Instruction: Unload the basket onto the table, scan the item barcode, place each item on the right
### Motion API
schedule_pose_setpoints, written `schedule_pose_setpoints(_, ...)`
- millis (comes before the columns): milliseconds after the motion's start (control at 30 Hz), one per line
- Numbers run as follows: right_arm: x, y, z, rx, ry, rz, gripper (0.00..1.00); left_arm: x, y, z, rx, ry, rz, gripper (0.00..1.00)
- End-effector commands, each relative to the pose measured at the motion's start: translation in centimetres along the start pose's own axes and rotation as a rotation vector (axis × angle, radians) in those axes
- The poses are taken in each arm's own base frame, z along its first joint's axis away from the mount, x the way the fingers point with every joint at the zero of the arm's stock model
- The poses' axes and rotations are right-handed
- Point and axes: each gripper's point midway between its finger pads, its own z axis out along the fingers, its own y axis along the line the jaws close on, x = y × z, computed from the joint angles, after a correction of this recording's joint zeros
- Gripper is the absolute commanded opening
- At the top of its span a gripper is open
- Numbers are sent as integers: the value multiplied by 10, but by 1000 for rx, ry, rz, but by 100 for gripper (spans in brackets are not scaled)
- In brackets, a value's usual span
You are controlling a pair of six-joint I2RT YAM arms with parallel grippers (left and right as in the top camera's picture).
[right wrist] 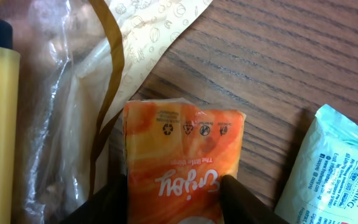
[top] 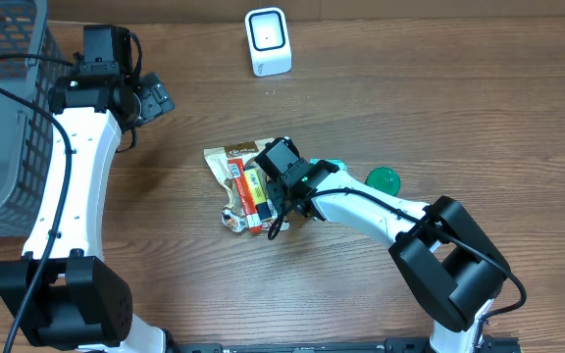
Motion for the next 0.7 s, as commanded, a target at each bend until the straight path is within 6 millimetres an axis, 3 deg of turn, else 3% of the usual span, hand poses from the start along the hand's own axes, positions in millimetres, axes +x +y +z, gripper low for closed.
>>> schedule_pose_setpoints(0, 8, -1, 8, 23, 19, -14, 48, -4, 1, -4, 3, -14, 15, 100)
schedule_pose_setpoints(67, 7, -2, 8, 21, 17, -7, 47, -4, 1, -4, 3, -14, 15, 100)
schedule_pose_setpoints(167, -1, 2, 0, -29, 16, 12, 35, -4, 1, -4, 3, -14, 15, 100)
schedule_pose_setpoints(267, -21, 9, -24, -145, -17, 52, 18, -4, 1, -4, 3, -14, 15, 100)
schedule_pose_setpoints(333, -29, 9, -35, -205, -31, 86, 12, -4, 1, -4, 3, -14, 15, 100)
schedule_pose_setpoints(567, -33, 3, -54, -544, 53, 262, 7, -4, 1, -4, 3, -14, 15, 100)
schedule_pose_setpoints(667, -36, -10, -57, -625, 67, 338, 4, -4, 1, -4, 3, -14, 15, 100)
